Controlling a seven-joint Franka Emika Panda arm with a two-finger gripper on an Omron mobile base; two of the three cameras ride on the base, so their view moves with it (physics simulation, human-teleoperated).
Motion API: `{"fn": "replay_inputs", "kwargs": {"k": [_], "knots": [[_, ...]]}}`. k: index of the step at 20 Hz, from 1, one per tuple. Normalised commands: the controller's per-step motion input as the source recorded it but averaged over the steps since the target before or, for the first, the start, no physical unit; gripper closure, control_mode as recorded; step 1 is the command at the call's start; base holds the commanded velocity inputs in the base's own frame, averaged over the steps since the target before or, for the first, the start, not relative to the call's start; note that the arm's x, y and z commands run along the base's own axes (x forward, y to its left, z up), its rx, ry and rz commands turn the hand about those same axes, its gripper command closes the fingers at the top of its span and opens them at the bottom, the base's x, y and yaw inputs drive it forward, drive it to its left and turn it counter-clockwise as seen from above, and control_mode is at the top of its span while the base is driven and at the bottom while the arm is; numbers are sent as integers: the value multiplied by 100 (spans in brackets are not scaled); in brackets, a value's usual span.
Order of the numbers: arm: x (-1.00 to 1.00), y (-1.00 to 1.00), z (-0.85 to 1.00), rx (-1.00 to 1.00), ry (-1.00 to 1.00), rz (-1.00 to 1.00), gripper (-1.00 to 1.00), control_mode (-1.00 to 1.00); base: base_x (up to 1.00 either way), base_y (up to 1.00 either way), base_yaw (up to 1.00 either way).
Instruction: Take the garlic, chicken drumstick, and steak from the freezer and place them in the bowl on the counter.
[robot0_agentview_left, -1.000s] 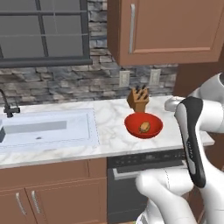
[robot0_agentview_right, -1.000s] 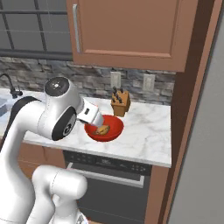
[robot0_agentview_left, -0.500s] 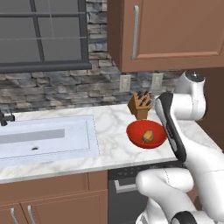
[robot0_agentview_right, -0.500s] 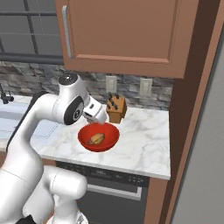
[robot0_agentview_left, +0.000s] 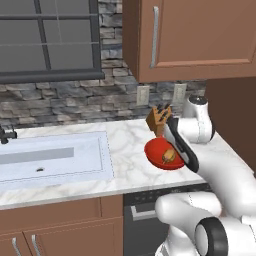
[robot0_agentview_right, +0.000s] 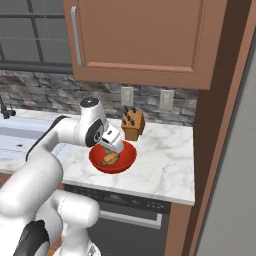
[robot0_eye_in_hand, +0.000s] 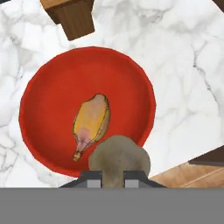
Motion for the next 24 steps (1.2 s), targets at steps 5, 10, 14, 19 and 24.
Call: {"fn": "replay_inputs", "kwargs": {"k": [5,10,14,19,24], "knots": [[49,-6,-57,0,2,-1,100,-100,0,0,0],[55,0,-38,0,0,0,100,-100,0,0,0],[54,-8,-29,0,0,0,100,-100,0,0,0],[19,-28,-16,0,0,0,-100,-100,0,0,0],[-4,-3,0,0,0,0,-100,-100,0,0,0]]}}
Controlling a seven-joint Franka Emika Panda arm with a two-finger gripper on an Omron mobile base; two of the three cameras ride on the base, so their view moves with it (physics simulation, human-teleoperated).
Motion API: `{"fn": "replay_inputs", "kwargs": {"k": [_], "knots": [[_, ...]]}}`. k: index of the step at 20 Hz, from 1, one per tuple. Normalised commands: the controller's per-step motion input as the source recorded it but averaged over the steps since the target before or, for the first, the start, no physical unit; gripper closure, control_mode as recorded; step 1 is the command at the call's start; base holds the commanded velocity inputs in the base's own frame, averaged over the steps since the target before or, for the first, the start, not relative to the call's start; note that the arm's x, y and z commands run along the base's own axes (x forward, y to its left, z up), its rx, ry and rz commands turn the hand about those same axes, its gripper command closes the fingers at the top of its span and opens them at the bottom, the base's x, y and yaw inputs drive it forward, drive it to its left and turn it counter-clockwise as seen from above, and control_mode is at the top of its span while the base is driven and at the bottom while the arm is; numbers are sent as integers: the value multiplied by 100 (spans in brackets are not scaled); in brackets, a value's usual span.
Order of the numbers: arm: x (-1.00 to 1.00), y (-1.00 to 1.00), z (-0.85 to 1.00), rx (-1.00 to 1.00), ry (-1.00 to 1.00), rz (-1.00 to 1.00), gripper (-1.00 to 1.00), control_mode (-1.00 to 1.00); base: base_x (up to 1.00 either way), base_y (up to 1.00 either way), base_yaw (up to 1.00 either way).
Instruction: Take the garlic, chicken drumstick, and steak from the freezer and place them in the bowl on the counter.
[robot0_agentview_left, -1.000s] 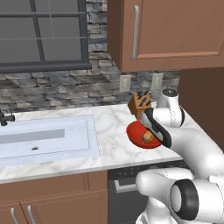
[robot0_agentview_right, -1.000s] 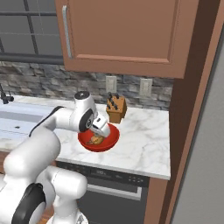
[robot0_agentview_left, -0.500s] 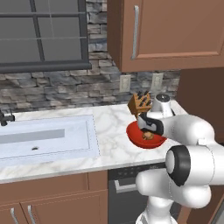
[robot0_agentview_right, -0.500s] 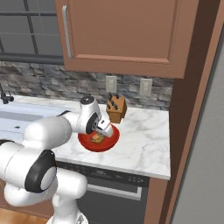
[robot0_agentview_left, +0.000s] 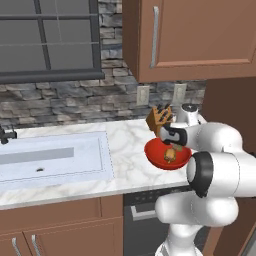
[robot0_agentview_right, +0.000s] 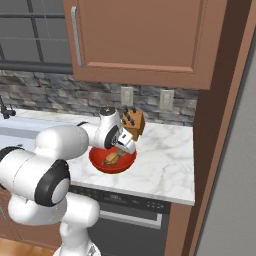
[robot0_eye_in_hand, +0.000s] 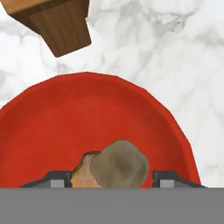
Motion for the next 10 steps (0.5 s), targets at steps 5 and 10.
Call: {"fn": "replay_inputs", "kwargs": {"k": [5,10], "knots": [[-36,-8,23,0,-9,0,-100,-100,0,0,0],[-87,-3,76,0,-33,0,-100,-100,0,0,0]]}}
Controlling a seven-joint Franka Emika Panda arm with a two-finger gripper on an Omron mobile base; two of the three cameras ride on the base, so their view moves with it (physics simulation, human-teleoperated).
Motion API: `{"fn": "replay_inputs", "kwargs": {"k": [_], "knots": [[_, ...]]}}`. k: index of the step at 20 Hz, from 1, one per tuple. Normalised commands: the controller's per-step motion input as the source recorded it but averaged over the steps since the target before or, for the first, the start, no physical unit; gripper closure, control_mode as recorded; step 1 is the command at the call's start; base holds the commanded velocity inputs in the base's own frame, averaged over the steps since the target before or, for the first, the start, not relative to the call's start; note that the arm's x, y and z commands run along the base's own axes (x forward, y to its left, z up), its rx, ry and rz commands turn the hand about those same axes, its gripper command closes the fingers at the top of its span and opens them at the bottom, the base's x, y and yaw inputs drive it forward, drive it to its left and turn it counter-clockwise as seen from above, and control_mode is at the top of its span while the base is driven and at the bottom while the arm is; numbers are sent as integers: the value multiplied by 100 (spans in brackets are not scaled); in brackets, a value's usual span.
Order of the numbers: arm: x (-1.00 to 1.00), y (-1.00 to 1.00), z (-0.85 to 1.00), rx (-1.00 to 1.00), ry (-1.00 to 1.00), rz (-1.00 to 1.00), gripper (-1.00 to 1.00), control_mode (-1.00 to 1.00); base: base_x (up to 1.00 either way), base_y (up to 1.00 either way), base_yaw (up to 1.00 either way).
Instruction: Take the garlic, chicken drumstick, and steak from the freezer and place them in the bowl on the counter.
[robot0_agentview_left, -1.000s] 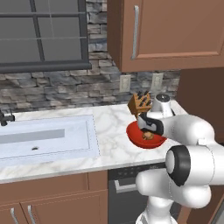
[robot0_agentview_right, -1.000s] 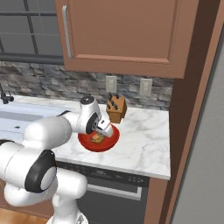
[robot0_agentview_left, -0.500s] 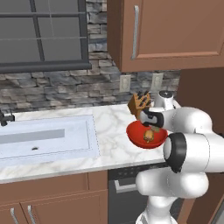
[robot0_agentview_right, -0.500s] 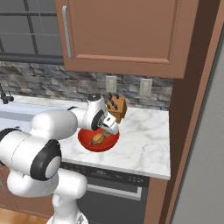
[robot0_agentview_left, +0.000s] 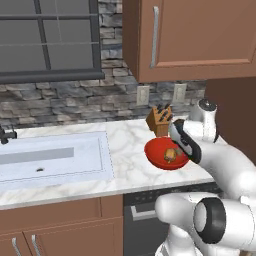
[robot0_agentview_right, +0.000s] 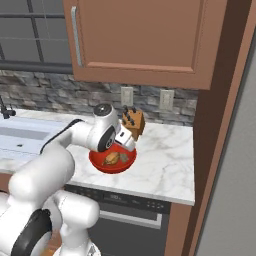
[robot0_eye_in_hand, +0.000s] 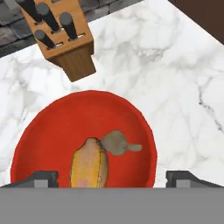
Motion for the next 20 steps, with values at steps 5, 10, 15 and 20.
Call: {"fn": "replay_inputs", "kwargs": {"k": [5,10,15,20], "knots": [[-100,3,55,0,-21,0,-100,-100,0,0,0],[-100,24,52,0,-5,0,-100,-100,0,0,0],[-20,6,10,0,-1,0,-100,100,-80,21,0],[0,0,0,0,0,0,-100,100,-100,17,0]]}}
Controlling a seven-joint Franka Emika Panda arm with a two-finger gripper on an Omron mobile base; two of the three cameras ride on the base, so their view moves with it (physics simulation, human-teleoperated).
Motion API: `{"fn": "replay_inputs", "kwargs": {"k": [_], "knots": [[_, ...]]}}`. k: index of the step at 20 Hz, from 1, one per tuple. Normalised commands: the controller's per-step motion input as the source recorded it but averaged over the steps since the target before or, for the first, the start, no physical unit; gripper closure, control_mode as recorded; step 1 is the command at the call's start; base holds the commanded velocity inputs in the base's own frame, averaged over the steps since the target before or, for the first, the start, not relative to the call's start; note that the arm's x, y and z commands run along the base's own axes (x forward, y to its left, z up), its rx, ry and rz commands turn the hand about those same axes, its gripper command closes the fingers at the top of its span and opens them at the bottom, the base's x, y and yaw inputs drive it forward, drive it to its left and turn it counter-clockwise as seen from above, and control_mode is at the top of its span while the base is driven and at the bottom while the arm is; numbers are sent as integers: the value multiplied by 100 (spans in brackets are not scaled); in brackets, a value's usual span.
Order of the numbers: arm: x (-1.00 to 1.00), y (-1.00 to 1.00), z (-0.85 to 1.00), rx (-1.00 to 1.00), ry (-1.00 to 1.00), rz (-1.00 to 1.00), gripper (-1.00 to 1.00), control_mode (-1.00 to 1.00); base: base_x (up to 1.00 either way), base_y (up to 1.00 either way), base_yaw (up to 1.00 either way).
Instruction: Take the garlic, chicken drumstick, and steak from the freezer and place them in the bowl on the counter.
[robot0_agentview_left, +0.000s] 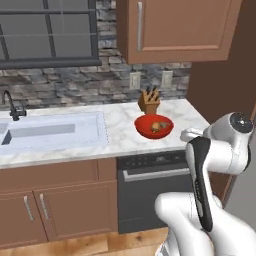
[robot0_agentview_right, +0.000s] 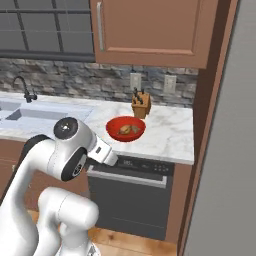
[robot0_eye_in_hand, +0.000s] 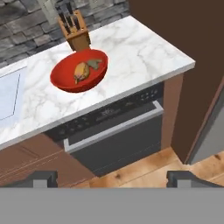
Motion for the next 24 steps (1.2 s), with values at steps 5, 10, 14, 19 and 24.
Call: {"fn": "replay_inputs", "kwargs": {"k": [5,10,14,19,24], "knots": [[0,0,0,0,0,0,-100,100,-100,-28,-1],[0,0,0,0,0,0,-100,100,-32,-100,-20],[0,0,0,0,0,0,-100,100,13,-100,-20],[0,0,0,0,0,0,-100,100,18,-100,-16],[0,0,0,0,0,0,-100,100,7,-100,-12]]}}
